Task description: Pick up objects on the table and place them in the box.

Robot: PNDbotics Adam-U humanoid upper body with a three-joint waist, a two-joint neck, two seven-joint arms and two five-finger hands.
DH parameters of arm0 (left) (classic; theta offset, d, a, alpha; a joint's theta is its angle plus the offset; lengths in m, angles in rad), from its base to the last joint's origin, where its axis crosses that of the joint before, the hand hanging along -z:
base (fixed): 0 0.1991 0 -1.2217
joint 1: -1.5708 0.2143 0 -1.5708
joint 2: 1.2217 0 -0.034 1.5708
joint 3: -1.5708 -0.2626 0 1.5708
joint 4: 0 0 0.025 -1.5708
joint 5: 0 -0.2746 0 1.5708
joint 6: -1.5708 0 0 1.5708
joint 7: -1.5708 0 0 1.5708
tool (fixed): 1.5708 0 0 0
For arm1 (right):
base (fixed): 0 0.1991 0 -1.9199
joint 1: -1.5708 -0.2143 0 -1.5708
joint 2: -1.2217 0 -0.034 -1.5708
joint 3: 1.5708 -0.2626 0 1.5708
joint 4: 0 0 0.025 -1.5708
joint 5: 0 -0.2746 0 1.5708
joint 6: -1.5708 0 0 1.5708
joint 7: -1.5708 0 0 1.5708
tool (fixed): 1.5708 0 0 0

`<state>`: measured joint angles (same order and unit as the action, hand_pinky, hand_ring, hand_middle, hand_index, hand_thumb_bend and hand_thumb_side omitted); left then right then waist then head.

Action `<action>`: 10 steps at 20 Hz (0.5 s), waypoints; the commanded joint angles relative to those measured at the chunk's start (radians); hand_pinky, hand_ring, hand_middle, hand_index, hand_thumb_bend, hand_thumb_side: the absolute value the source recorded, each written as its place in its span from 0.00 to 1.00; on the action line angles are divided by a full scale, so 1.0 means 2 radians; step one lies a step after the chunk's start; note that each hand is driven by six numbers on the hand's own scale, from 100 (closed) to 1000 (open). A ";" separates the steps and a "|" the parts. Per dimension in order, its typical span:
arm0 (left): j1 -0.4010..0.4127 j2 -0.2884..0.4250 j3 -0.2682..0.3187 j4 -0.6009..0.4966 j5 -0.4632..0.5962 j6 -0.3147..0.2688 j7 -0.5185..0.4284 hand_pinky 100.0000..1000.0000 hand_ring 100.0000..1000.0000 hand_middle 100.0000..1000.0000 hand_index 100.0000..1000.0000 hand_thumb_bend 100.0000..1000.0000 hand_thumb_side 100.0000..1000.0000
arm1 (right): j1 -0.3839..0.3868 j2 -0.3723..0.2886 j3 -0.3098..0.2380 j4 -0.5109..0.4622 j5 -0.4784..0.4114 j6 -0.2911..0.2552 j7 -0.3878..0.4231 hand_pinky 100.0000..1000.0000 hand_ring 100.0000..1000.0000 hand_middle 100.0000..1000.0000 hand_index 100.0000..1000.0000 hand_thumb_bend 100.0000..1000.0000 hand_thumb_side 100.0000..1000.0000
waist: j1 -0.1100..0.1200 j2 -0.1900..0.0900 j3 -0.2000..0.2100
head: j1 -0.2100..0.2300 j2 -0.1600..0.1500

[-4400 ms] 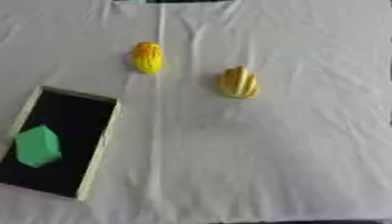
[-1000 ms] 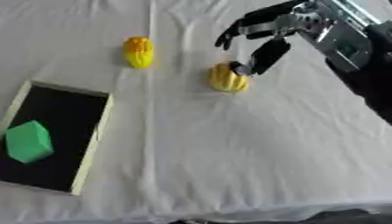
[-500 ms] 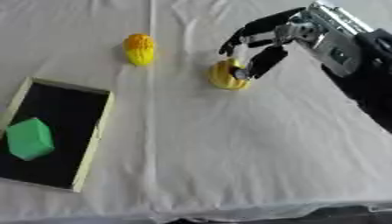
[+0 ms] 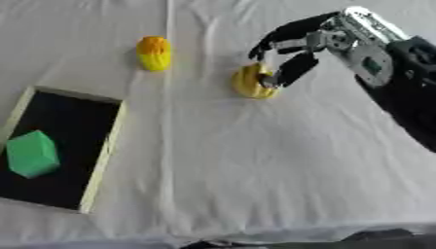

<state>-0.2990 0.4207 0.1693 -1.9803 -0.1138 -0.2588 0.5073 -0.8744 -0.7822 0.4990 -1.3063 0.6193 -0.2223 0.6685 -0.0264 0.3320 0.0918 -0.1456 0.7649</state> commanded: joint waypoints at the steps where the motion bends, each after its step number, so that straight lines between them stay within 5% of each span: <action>1: -0.005 0.005 0.001 -0.010 0.002 0.000 -0.002 0.80 0.71 0.67 0.82 0.00 0.33 | -0.007 -0.006 -0.008 0.004 0.006 -0.007 0.003 1.00 0.98 0.82 0.96 0.02 0.75 | 0.001 -0.008 0.001 | -0.002 0.003; 7: -0.007 0.002 0.001 -0.010 0.003 0.000 -0.003 0.79 0.71 0.67 0.82 0.00 0.33 | -0.009 0.000 -0.014 0.018 0.014 -0.012 0.006 1.00 0.96 0.79 0.94 0.06 0.75 | 0.001 -0.005 0.003 | -0.003 0.003; 10: -0.006 0.001 0.001 -0.010 0.005 0.001 -0.003 0.79 0.71 0.67 0.82 0.00 0.34 | -0.010 0.005 -0.017 0.028 0.026 -0.008 -0.004 0.96 0.92 0.68 0.87 0.03 0.66 | 0.001 -0.005 0.004 | -0.004 0.003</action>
<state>-0.3012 0.4122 0.1693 -1.9803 -0.1093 -0.2567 0.5037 -0.8801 -0.7556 0.4801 -1.2571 0.6563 -0.2405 0.6686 -0.0269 0.3396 0.0992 -0.1515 0.7650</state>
